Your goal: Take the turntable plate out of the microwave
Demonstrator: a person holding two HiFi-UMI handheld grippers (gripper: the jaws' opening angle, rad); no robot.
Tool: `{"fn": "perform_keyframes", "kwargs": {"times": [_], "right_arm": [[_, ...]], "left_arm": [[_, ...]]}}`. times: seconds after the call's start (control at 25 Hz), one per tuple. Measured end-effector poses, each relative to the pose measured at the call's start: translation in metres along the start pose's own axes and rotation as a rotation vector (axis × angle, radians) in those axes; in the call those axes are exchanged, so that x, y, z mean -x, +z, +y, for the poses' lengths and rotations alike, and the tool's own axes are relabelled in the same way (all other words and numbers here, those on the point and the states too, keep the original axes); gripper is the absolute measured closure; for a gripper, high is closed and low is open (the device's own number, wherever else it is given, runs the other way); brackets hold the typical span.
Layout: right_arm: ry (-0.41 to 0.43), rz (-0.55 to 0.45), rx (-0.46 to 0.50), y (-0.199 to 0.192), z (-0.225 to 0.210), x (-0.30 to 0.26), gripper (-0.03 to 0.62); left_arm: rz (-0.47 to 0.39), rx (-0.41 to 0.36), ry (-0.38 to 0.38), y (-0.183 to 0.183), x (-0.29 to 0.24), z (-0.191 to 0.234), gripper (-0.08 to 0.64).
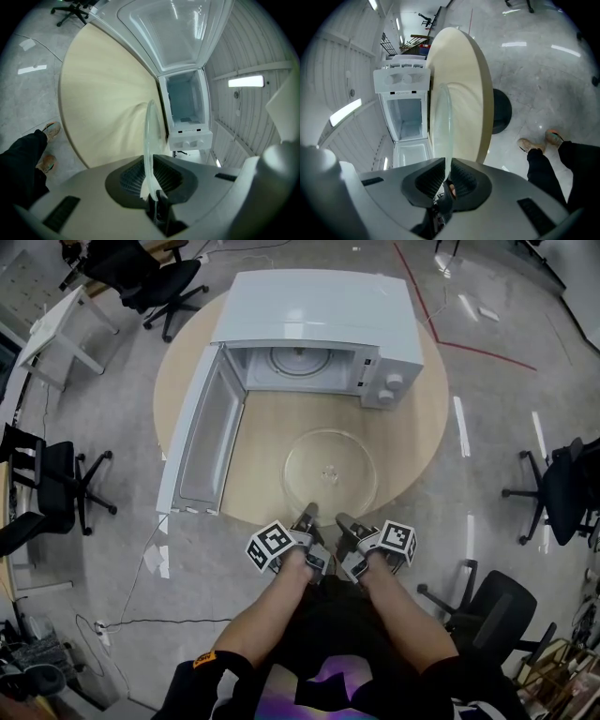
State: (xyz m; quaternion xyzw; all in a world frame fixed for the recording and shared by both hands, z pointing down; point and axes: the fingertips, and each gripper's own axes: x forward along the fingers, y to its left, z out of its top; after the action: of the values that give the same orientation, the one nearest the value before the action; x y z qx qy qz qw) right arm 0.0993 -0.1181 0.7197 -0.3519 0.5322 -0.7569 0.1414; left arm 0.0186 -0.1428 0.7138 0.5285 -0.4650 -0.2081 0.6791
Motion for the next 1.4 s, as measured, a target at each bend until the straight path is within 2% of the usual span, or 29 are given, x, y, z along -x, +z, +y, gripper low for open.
{"fn": "perform_keyframes", "kwargs": {"times": [0.24, 0.52, 0.96, 1.4], "right_arm": [[0.019, -0.002, -0.066, -0.003, -0.004, -0.001, 0.55], [0.007, -0.01, -0.078, -0.002, -0.008, -0.005, 0.549], [-0.015, -0.011, -0.063, -0.003, -0.016, -0.012, 0.549], [-0.036, -0.054, -0.016, 0.004, -0.013, -0.018, 0.551]], "left_arm": [[0.031, 0.026, 0.028, 0.0, 0.0, 0.007, 0.476], [0.123, 0.029, 0.035, -0.001, -0.001, 0.011, 0.474], [0.164, 0.061, 0.061, -0.004, 0.011, 0.026, 0.471], [0.248, -0.031, 0.096, -0.009, 0.023, 0.03, 0.469]]}}
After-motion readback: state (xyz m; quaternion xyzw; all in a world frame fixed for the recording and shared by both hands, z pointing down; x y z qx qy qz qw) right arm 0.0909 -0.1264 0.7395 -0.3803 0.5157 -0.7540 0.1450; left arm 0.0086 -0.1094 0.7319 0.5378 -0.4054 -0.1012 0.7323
